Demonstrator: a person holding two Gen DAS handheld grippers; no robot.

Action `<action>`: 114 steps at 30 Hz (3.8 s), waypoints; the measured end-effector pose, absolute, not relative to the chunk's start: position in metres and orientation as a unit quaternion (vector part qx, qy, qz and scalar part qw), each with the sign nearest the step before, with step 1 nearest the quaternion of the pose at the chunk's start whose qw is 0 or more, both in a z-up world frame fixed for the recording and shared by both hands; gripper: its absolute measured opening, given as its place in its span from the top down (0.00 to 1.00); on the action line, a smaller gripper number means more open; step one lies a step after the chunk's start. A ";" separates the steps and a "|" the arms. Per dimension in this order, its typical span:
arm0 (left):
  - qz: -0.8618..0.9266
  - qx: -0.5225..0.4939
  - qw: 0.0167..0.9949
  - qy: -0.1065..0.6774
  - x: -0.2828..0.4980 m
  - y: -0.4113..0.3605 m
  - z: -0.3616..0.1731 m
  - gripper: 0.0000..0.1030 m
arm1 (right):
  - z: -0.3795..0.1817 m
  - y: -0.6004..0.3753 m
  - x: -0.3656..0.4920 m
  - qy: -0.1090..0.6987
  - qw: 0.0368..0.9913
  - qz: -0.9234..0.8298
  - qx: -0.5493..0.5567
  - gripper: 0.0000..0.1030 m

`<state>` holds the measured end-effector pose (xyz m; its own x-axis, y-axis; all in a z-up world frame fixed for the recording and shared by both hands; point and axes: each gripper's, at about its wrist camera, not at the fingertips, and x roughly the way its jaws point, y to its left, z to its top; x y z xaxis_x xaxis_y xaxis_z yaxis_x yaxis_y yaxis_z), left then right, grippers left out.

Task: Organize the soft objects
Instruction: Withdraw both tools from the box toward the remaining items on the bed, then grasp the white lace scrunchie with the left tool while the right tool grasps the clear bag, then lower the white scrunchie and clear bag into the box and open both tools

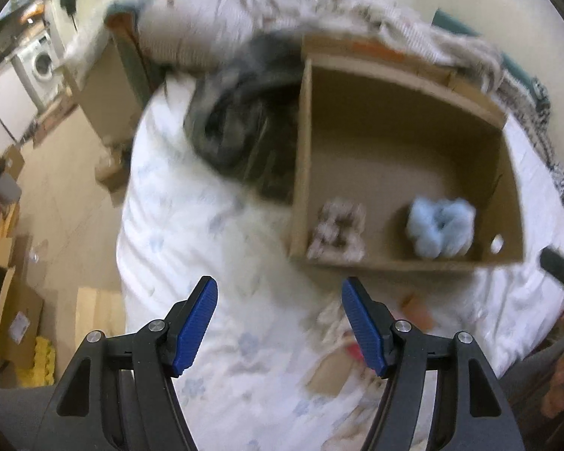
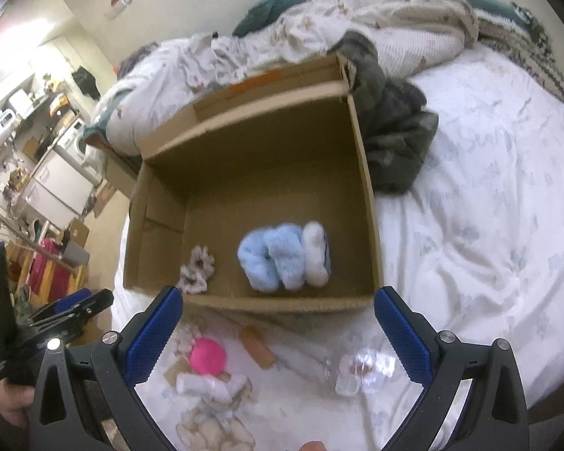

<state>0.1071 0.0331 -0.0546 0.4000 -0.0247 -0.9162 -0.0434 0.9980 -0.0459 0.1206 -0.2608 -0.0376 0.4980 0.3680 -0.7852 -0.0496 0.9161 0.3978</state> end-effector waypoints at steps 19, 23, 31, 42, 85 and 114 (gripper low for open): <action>-0.043 -0.083 0.748 0.657 0.140 -0.003 -0.136 0.50 | -0.088 -0.297 0.124 0.581 0.782 0.071 0.212 0.00; -0.051 -0.069 0.734 0.674 0.145 -0.015 -0.147 0.78 | -0.118 -0.293 0.124 0.634 0.750 0.054 0.180 0.00; -0.044 -0.058 0.768 0.636 0.145 -0.011 -0.118 0.88 | -0.151 -0.266 0.131 0.679 0.728 0.046 0.090 0.00; -0.026 -0.060 0.795 0.603 0.125 0.003 -0.085 0.88 | -0.168 -0.237 0.126 0.689 0.724 0.033 0.004 0.33; -0.050 -0.062 0.887 0.456 0.112 0.009 0.025 0.88 | 0.002 -0.237 0.121 0.478 0.827 0.235 0.182 0.85; -0.050 -0.018 0.870 0.491 0.168 -0.023 -0.041 0.88 | -0.045 -0.225 0.166 0.508 0.827 0.190 0.149 0.85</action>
<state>0.1681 -0.0228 -0.0411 0.5130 -0.1050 -0.8519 0.0691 0.9943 -0.0809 0.1663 -0.2250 -0.0449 0.4122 0.4657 -0.7831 -0.1625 0.8833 0.4397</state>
